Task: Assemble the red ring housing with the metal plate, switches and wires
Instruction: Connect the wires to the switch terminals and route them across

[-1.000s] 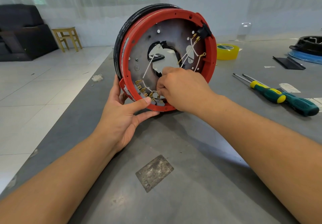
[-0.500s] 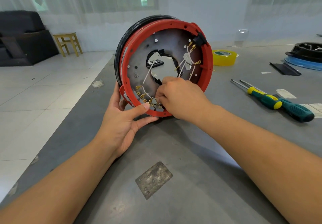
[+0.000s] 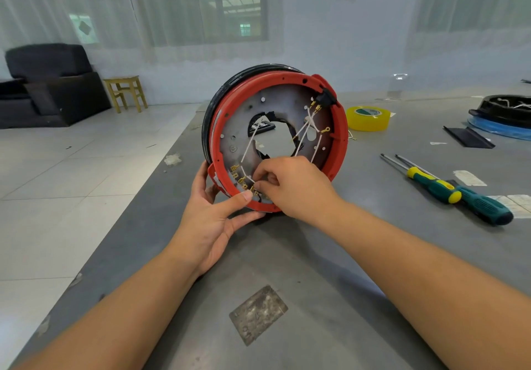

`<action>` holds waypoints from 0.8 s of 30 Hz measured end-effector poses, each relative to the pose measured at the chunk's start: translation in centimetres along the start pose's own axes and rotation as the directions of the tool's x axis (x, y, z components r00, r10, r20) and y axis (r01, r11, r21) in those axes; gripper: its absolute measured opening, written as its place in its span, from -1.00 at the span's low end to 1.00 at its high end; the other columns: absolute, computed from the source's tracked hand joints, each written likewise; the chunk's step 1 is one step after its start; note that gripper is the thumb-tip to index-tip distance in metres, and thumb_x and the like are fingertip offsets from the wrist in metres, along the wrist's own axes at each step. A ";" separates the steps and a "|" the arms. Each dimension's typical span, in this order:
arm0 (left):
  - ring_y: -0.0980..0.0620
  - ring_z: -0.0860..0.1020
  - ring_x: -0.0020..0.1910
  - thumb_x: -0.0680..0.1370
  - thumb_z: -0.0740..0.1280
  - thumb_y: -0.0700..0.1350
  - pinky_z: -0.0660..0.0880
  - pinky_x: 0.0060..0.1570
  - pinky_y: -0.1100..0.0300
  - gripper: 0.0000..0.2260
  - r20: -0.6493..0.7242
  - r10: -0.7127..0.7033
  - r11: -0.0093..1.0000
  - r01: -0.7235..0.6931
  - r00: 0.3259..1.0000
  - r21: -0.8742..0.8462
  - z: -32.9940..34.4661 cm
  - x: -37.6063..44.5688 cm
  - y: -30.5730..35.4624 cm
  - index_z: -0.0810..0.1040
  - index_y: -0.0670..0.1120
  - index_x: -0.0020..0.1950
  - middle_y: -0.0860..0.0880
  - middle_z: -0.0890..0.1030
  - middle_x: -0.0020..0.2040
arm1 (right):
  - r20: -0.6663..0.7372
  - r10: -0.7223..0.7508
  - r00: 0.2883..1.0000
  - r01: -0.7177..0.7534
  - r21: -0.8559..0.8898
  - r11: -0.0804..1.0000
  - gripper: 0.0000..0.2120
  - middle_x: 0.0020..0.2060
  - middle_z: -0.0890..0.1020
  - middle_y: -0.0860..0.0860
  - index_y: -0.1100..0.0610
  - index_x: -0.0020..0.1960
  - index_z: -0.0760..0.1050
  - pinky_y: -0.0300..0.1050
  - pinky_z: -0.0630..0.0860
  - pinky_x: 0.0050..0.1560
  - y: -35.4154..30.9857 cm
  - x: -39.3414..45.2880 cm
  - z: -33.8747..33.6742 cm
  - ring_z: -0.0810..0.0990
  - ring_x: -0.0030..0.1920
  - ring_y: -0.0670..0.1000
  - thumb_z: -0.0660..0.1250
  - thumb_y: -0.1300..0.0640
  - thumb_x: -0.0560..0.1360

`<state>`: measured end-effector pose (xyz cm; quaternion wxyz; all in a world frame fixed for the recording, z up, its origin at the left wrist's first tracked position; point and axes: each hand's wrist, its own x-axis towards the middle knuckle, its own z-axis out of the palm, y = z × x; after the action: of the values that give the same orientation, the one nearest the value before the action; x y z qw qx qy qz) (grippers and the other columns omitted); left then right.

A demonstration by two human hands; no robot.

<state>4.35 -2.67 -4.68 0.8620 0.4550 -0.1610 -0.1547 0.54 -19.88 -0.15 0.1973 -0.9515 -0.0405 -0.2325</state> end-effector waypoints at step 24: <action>-0.25 0.70 0.19 0.33 0.56 -0.35 0.71 0.01 -0.11 -0.29 0.003 -0.004 0.995 0.003 1.000 0.098 0.1 -0.1 0.0 0.56 0.09 0.42 -0.11 0.59 0.38 | 0.067 -0.008 0.998 0.002 0.091 0.996 -0.85 -0.36 0.47 -0.09 0.02 -0.12 0.48 -0.10 0.40 -0.26 0.3 0.2 -0.3 0.44 -0.31 -0.03 0.30 0.13 0.63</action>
<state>4.19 -2.72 -4.66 0.8380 0.4969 -0.1691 -0.1489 0.63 -20.26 0.03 0.2383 -0.9487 -0.0598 -0.1990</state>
